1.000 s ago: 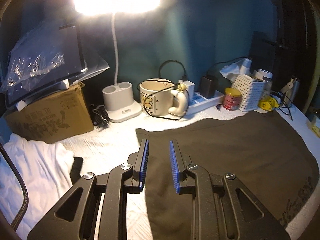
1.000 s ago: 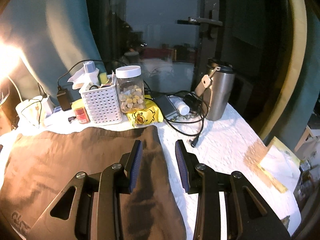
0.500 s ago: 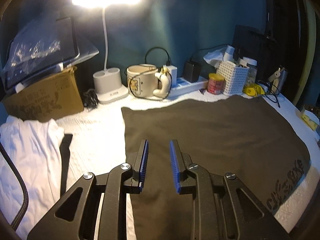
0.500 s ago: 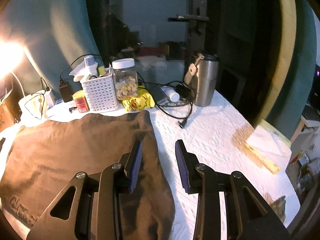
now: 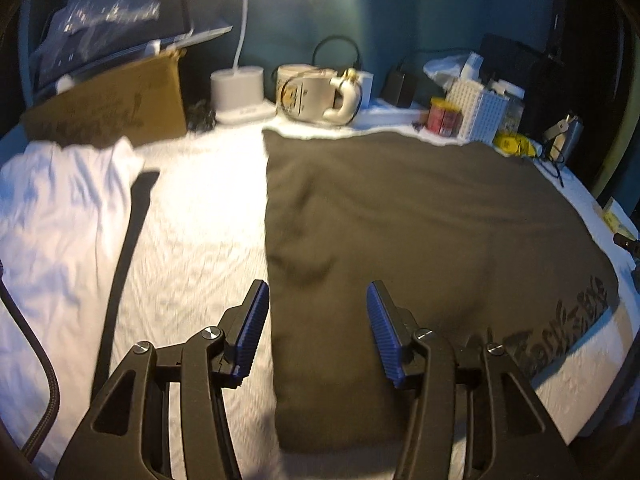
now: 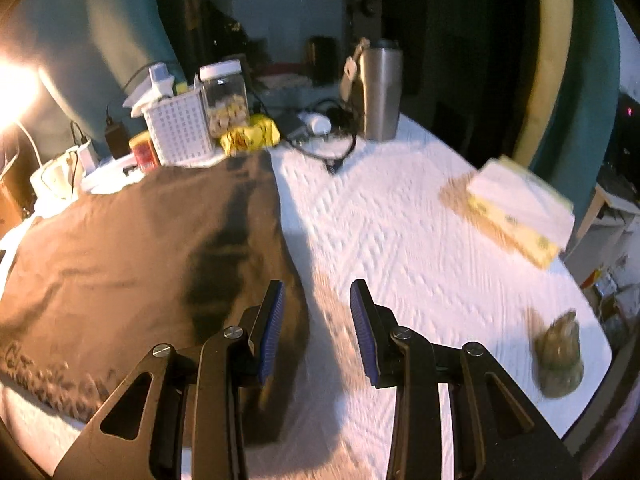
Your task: Fold small clothes
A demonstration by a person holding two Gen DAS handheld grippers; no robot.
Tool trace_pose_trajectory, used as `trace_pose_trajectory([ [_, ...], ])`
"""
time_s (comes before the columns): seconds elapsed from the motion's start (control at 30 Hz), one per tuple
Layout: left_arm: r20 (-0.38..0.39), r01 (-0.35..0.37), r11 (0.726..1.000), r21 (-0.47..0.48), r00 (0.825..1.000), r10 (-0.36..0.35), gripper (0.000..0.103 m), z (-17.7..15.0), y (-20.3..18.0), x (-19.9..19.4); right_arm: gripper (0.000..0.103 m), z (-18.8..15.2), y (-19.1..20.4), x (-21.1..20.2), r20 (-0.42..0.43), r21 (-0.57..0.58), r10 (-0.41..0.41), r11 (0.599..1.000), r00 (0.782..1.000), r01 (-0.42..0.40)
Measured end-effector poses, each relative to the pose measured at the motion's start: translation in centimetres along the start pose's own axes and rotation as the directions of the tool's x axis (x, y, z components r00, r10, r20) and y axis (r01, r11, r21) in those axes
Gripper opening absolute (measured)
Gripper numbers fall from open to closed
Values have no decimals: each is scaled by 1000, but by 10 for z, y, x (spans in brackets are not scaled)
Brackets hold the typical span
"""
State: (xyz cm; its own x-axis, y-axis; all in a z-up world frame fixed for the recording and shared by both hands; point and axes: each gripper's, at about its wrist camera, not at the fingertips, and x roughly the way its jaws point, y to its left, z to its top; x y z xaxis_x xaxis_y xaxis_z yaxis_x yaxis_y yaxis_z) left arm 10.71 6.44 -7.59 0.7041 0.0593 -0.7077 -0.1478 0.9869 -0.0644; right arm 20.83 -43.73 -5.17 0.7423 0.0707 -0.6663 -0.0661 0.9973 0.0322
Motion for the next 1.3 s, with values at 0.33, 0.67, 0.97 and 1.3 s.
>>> trace_pose_trajectory([
  [0.33, -39, -19, 999, -48, 999, 18, 51, -31, 17, -10, 36, -36, -10, -5, -53, 47, 101, 994, 994, -98],
  [0.67, -20, -43, 995, -93, 999, 41, 51, -53, 27, -20, 36, -50, -5, -3, -54, 64, 180, 982, 982, -177],
  [0.97, -30, -58, 996, -71, 998, 56, 51, -56, 24, -24, 14, -55, 16, -1, -21, 40, 180, 983, 983, -179],
  [1.3, -31, -56, 998, -12, 998, 55, 37, -58, 14, -25, 5, -45, 5, -17, -22, -29, 74, 997, 997, -75],
])
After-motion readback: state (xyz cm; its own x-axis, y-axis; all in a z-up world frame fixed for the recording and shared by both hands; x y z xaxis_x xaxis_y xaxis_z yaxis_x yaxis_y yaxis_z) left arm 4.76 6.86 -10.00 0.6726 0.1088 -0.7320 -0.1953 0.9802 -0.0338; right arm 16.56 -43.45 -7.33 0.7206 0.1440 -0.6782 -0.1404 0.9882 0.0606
